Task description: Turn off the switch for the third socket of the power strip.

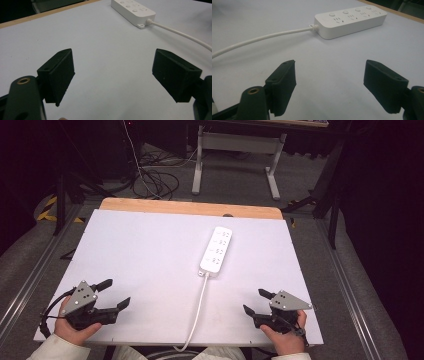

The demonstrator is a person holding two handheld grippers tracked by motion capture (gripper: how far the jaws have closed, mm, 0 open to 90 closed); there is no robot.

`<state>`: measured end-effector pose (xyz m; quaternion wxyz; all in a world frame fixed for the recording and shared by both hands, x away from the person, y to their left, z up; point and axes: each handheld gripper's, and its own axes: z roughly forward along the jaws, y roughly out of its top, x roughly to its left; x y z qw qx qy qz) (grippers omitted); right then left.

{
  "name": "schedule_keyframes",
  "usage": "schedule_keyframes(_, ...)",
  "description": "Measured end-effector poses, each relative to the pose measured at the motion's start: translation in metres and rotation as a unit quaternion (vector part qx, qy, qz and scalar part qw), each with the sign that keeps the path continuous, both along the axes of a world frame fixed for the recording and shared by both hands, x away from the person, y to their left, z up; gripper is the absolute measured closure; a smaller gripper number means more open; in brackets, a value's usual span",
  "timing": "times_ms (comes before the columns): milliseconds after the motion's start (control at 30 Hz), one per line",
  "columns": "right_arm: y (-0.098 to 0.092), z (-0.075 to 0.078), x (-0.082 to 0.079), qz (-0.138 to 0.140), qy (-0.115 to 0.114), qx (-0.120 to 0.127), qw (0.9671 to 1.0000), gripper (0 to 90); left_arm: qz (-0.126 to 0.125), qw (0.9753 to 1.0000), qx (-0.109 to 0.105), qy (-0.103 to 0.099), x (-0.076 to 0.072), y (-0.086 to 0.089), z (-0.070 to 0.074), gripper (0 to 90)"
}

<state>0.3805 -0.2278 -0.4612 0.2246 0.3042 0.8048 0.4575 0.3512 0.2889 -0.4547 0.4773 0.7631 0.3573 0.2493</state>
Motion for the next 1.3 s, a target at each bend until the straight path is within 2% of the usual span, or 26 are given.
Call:
schedule_keyframes(167,0.002,0.0,0.0,0.007,-0.001,0.001,1.0,26.0,0.001,0.9999,0.004,0.013,0.002,0.0,-0.001,18.2)
schedule_keyframes(500,0.002,0.001,-0.001,0.004,-0.003,-0.001,1.0,26.1,0.006,1.0,0.005,0.003,0.0,0.001,0.0,18.2)
schedule_keyframes(700,0.002,0.001,0.0,0.002,0.001,-0.004,1.0,26.1,0.011,0.9999,-0.004,0.011,0.0,0.001,0.0,18.2)
schedule_keyframes(867,0.003,0.002,0.0,0.001,0.0,-0.009,1.0,26.1,0.014,0.9998,-0.007,0.009,-0.001,0.001,0.001,18.1)
schedule_keyframes(1100,0.005,0.004,0.001,0.007,0.002,-0.017,0.9998,29.5,0.019,0.9998,0.004,0.004,-0.001,0.001,0.001,18.1)
schedule_keyframes(1300,0.006,0.01,0.004,0.009,0.002,-0.019,0.9998,31.5,0.018,0.9998,0.003,0.007,-0.001,0.0,0.001,18.0)
